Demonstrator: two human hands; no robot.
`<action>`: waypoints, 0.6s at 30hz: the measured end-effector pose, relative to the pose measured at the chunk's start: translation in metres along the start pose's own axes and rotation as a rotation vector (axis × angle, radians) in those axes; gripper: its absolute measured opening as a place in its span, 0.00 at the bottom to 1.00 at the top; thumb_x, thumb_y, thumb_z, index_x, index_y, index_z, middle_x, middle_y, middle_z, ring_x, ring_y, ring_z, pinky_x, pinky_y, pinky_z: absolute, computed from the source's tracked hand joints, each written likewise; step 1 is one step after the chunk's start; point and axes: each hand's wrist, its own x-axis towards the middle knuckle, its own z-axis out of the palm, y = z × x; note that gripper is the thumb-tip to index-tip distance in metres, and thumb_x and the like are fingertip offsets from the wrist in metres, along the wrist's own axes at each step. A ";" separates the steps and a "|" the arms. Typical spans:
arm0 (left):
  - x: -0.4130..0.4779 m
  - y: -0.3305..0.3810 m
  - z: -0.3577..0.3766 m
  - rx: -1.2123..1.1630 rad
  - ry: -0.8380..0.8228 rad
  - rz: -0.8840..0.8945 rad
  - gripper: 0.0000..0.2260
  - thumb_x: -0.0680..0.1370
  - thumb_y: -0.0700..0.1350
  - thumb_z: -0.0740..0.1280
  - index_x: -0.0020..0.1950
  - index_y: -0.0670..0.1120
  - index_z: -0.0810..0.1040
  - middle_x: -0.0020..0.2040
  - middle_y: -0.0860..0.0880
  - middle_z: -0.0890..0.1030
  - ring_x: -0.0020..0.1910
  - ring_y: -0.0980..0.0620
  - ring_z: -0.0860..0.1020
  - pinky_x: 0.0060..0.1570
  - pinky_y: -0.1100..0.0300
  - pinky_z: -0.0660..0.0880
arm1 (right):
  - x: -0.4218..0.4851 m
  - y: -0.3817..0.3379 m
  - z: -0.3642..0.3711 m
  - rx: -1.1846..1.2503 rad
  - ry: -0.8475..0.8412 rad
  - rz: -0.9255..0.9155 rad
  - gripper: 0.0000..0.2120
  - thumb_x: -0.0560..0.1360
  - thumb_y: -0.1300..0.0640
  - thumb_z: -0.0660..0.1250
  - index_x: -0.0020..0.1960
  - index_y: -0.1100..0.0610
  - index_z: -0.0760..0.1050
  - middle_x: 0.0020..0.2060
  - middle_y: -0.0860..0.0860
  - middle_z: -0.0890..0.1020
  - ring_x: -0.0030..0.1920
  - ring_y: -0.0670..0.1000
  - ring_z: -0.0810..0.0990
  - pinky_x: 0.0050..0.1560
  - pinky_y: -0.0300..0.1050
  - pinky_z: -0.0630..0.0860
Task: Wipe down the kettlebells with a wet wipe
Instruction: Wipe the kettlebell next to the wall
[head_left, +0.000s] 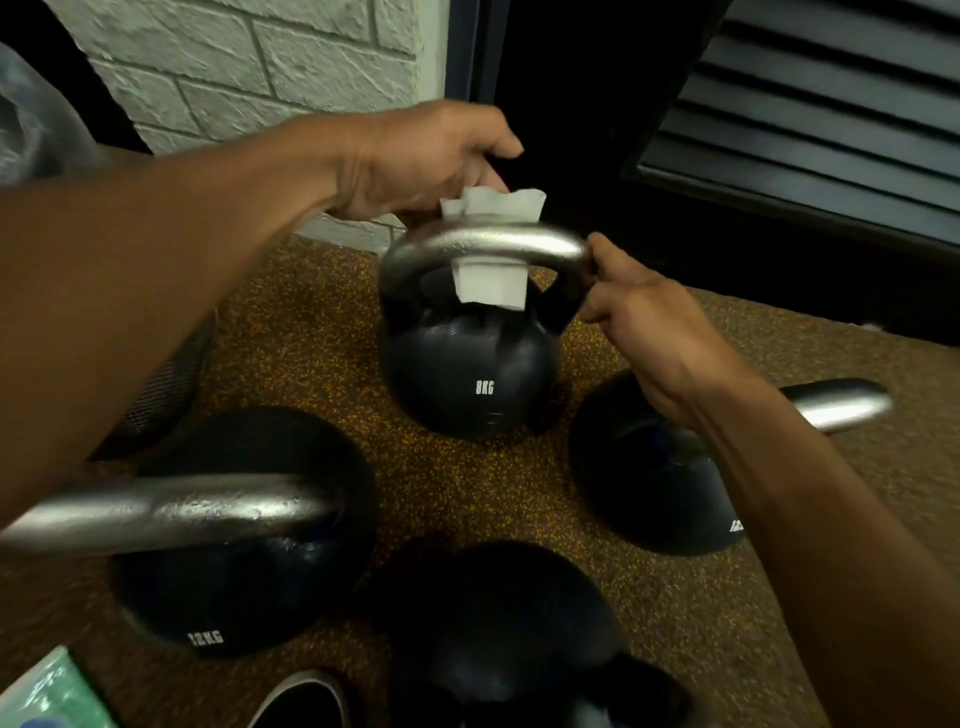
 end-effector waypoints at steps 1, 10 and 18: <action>0.002 -0.001 -0.003 -0.035 -0.055 -0.043 0.28 0.86 0.54 0.49 0.55 0.38 0.83 0.55 0.35 0.84 0.56 0.44 0.83 0.56 0.56 0.72 | 0.002 0.000 0.000 0.007 0.002 0.003 0.44 0.67 0.57 0.64 0.82 0.48 0.54 0.80 0.45 0.60 0.80 0.47 0.57 0.80 0.53 0.53; 0.014 -0.018 -0.013 -0.201 -0.174 -0.167 0.41 0.82 0.65 0.43 0.54 0.34 0.85 0.50 0.31 0.84 0.50 0.36 0.84 0.58 0.46 0.74 | 0.001 0.001 -0.001 -0.015 -0.020 -0.006 0.42 0.69 0.57 0.64 0.82 0.47 0.56 0.80 0.45 0.62 0.79 0.48 0.57 0.80 0.54 0.53; -0.033 -0.002 0.021 0.650 0.152 0.053 0.27 0.84 0.63 0.44 0.62 0.50 0.77 0.51 0.48 0.81 0.52 0.45 0.78 0.56 0.48 0.71 | -0.003 -0.001 -0.002 -0.016 -0.033 -0.001 0.37 0.76 0.64 0.62 0.82 0.50 0.54 0.81 0.47 0.59 0.80 0.48 0.56 0.80 0.51 0.52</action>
